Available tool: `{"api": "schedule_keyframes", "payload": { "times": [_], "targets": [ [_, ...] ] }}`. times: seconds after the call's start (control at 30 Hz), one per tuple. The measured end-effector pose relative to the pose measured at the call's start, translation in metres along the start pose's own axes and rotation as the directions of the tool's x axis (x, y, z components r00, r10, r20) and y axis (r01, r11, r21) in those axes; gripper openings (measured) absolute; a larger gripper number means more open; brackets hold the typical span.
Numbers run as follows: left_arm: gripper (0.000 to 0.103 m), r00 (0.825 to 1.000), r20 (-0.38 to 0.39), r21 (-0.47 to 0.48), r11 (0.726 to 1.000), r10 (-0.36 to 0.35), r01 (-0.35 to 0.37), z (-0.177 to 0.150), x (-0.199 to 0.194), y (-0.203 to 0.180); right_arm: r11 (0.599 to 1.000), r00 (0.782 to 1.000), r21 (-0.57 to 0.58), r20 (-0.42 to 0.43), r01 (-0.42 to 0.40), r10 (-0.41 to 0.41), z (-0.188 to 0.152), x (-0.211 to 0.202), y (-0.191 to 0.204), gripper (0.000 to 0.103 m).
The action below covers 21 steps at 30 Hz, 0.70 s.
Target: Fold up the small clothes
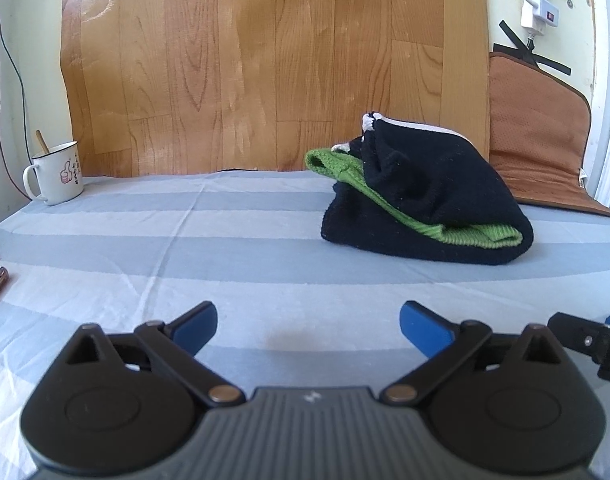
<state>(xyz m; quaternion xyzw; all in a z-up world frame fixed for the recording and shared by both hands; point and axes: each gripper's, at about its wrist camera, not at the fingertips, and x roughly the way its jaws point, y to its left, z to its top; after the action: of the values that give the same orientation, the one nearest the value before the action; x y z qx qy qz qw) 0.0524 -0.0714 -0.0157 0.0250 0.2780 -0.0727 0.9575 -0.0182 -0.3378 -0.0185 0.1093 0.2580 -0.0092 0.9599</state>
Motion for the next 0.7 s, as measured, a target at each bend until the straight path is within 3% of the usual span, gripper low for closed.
{"api": "schedule_keyframes", "payload": {
  "times": [0.7],
  "targets": [
    [0.103,0.996,-0.087,-0.026,1.0,0.008,-0.011,0.001,0.012,0.004,0.999,1.0,0.038,0.004,-0.022,0.022,0.001,-0.001,-0.005,0.103]
  ]
}}
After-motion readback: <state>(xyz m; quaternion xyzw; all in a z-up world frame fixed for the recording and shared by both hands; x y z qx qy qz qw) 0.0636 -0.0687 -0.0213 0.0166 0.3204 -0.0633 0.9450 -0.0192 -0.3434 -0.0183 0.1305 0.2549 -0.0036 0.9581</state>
